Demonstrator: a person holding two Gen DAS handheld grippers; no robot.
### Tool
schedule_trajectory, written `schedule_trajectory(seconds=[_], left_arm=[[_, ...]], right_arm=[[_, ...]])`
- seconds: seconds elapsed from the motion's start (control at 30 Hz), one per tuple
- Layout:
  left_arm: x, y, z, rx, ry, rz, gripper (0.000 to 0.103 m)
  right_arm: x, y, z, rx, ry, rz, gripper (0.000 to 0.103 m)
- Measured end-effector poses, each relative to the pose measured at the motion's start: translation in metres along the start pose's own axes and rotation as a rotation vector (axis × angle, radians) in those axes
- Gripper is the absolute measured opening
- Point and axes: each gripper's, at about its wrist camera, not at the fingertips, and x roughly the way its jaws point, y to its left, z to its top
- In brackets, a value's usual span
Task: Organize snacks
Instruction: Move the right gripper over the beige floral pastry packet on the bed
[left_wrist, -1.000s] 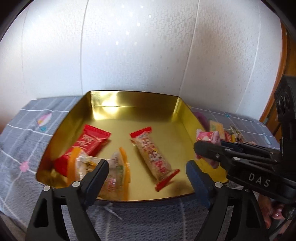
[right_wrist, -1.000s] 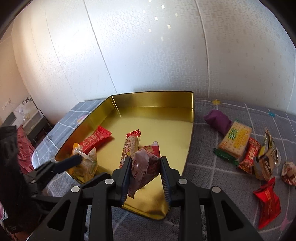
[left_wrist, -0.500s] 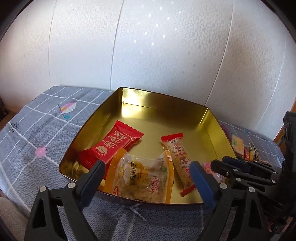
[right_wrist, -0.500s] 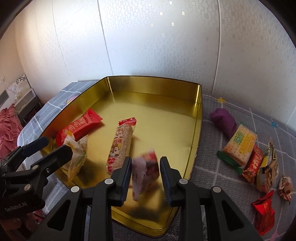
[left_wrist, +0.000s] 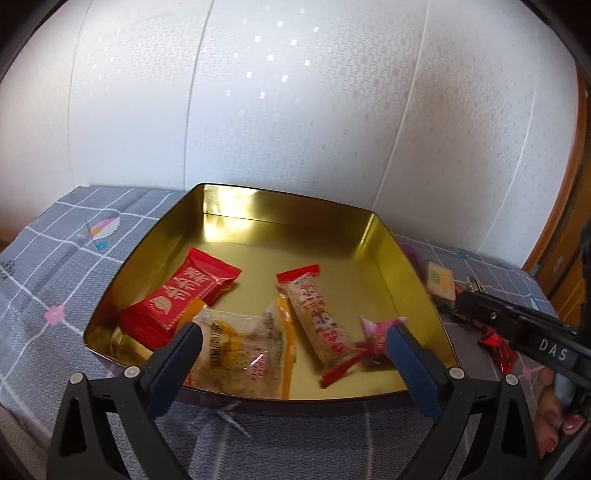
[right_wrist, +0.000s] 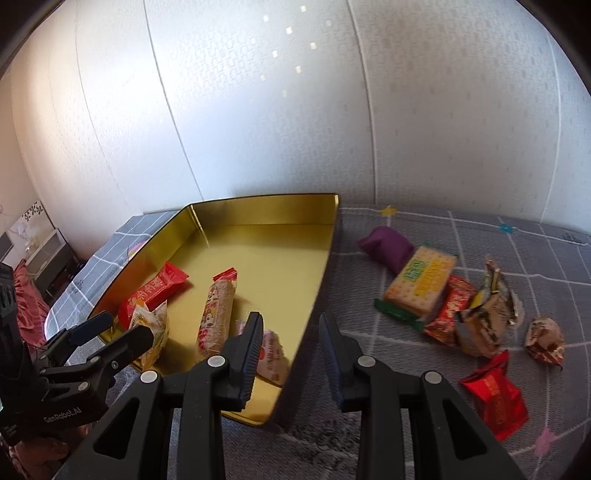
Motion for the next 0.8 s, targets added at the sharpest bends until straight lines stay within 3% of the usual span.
schedule_trajectory(seconds=[0.2,0.4,0.8], left_arm=[[-0.005,-0.018,-0.005,0.073,-0.017,-0.032,0.101],[-0.01,-0.039,-0.011,0.123,-0.027,-0.11,0.102],[-0.019,-0.095,-0.023,0.229,0.026,-0.254,0.102]], right_arm=[[-0.019,-0.023,-0.012,0.028,0.003,-0.031,0.032],[-0.032,-0.059,-0.03,0.054,0.011,-0.077,0.032],[-0.064,-0.161,-0.047,0.125,-0.001,-0.237,0.033]])
